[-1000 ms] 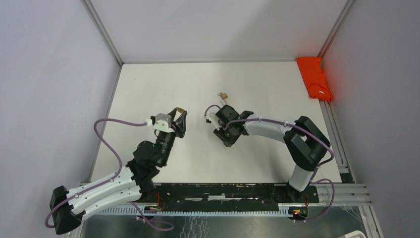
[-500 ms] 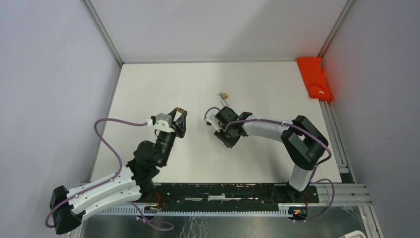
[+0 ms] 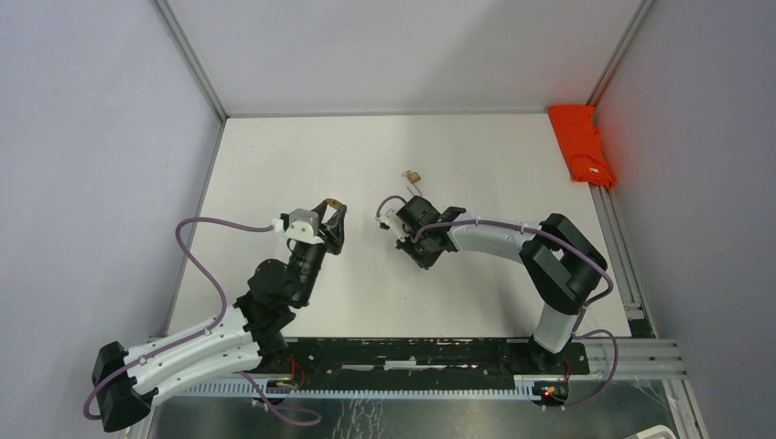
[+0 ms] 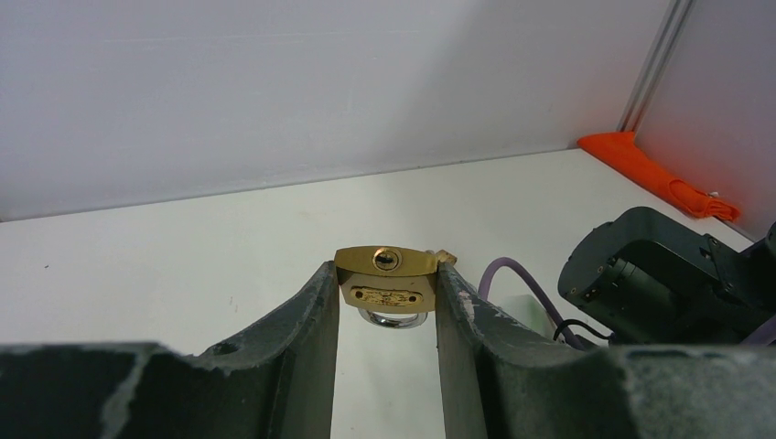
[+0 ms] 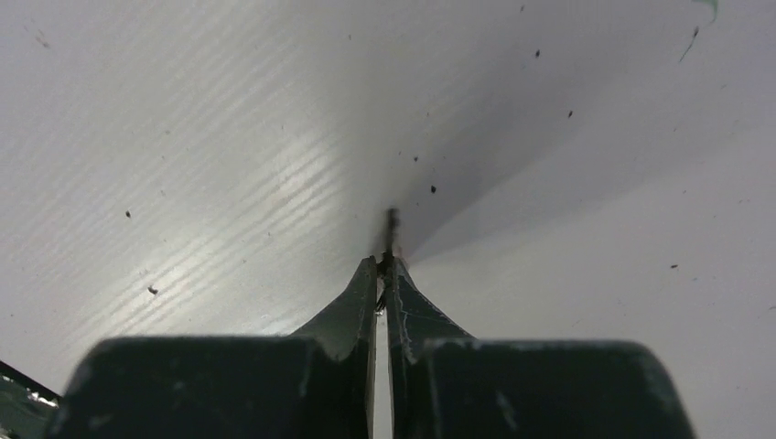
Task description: Unlock with the key
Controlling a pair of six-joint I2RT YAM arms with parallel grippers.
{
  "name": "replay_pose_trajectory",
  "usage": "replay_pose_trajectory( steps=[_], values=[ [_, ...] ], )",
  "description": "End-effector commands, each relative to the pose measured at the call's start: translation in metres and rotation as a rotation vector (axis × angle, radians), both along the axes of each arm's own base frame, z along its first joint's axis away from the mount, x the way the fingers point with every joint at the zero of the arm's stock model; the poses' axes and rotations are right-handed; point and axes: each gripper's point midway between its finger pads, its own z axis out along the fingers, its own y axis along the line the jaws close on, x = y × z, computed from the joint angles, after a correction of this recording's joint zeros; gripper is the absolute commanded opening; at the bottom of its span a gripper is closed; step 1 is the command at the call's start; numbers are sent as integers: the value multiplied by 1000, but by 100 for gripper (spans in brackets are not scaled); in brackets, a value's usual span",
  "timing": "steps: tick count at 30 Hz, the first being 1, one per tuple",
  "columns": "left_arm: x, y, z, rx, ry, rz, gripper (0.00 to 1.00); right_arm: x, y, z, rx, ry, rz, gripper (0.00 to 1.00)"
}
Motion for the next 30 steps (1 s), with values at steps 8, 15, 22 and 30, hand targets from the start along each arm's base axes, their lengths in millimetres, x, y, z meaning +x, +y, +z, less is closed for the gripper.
replay_pose_trajectory(
  steps=[8,15,22,30],
  values=[
    [-4,4,16,-91,-26,-12,2,2,17,19,181,23,-67,0],
    [-4,3,16,-94,-24,-16,2,9,1,15,131,7,-105,0],
    [-4,3,16,-99,-26,-18,2,15,0,20,127,-14,-120,0],
    [-3,1,14,-92,-19,-22,2,16,0,22,143,11,-151,8]
  ],
)
